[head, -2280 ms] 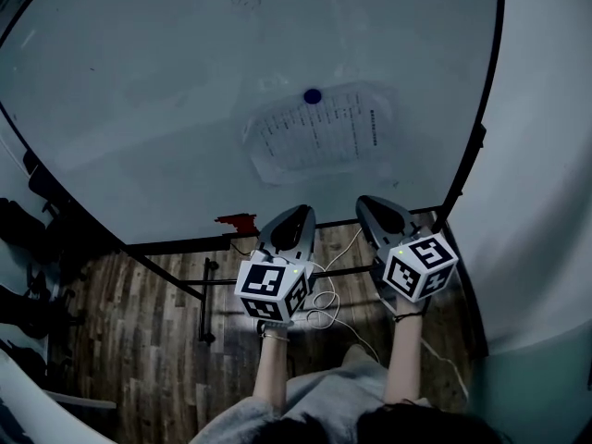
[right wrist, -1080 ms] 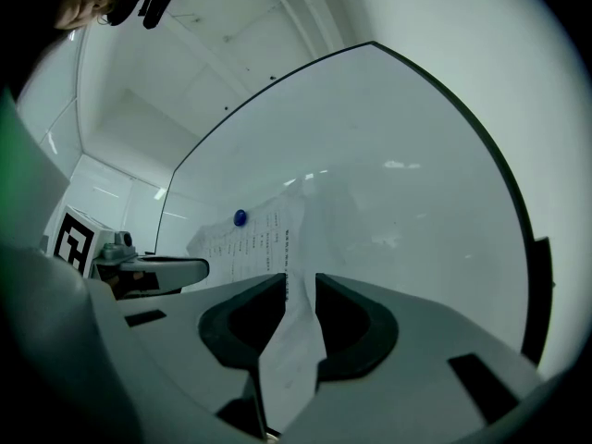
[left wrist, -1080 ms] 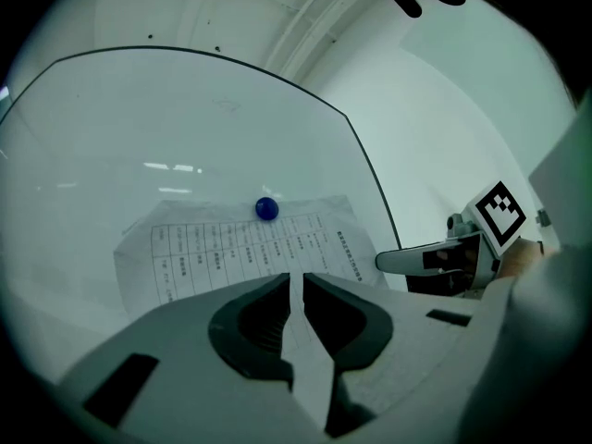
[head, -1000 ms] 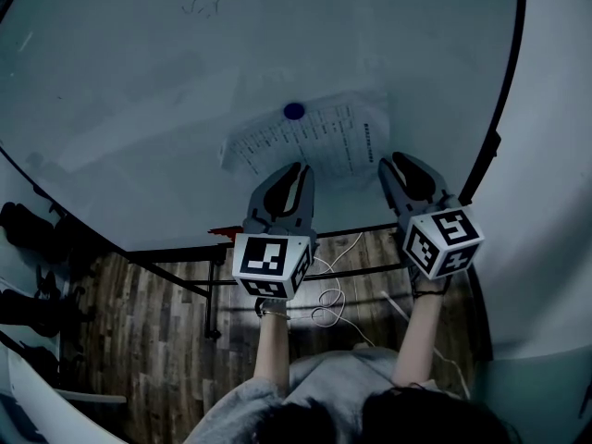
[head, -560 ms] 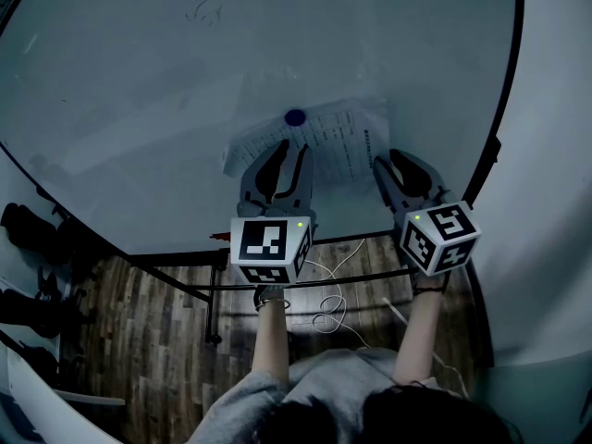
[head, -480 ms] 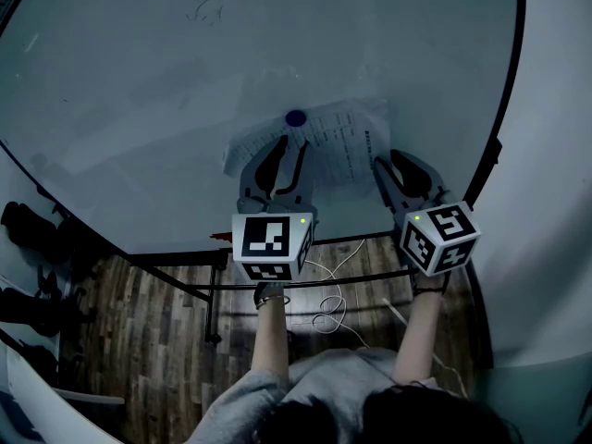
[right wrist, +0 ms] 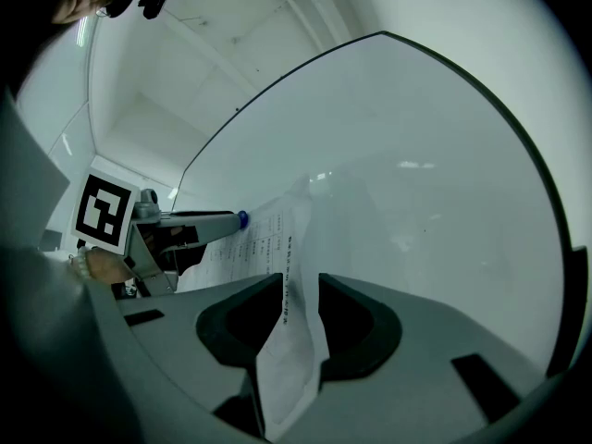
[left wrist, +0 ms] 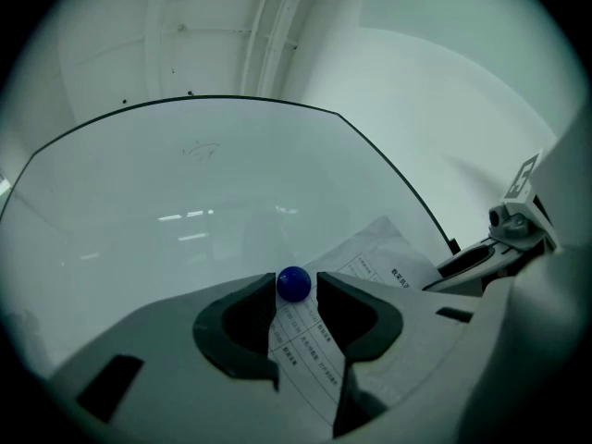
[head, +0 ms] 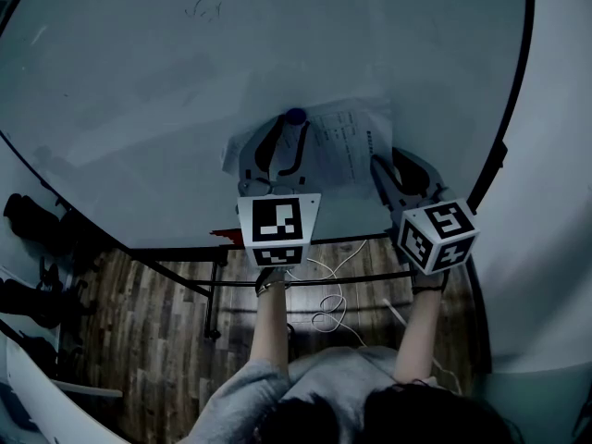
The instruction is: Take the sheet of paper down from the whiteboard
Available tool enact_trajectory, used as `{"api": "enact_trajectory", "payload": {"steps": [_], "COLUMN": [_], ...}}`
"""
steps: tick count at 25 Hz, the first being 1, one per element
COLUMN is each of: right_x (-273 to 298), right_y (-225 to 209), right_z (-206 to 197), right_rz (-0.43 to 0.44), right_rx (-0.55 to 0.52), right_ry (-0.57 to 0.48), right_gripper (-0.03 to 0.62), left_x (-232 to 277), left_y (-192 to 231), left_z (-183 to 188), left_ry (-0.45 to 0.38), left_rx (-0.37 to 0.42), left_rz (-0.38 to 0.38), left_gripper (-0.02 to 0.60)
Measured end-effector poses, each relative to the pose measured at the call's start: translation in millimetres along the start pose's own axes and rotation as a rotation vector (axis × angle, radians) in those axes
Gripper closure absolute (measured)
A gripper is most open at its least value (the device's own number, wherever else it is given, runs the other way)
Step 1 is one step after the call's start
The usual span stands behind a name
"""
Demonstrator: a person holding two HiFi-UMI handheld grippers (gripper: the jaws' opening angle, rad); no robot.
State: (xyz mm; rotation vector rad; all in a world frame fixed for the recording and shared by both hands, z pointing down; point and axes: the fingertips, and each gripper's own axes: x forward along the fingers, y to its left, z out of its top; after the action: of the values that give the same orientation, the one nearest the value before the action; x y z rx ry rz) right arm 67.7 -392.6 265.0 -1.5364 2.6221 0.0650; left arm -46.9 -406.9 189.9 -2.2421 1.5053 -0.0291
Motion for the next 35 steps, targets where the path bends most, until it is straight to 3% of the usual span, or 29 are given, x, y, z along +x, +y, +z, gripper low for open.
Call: {"api": "enact_trajectory", "payload": {"steps": [11,15,35], "right_x": [13,17,22], "right_y": [7,12,33], "right_z": [-9,-13,-32], "right_rz": [0.079,0.107,0.227], "right_rx": [-0.009,0.001,0.023], "right_ry": [0.033,0.047,0.130], "right_gripper": [0.499,0.591,0.592], "left_x": [7,7,7], "left_y": [2,2,6], "left_z": [-3,-3,1], "left_ry": [0.007,0.014,-0.010], "left_rx": [0.062,0.081,0.090], "left_rz": [0.080,0.083,0.093], "left_gripper": [0.463,0.463,0.463]}}
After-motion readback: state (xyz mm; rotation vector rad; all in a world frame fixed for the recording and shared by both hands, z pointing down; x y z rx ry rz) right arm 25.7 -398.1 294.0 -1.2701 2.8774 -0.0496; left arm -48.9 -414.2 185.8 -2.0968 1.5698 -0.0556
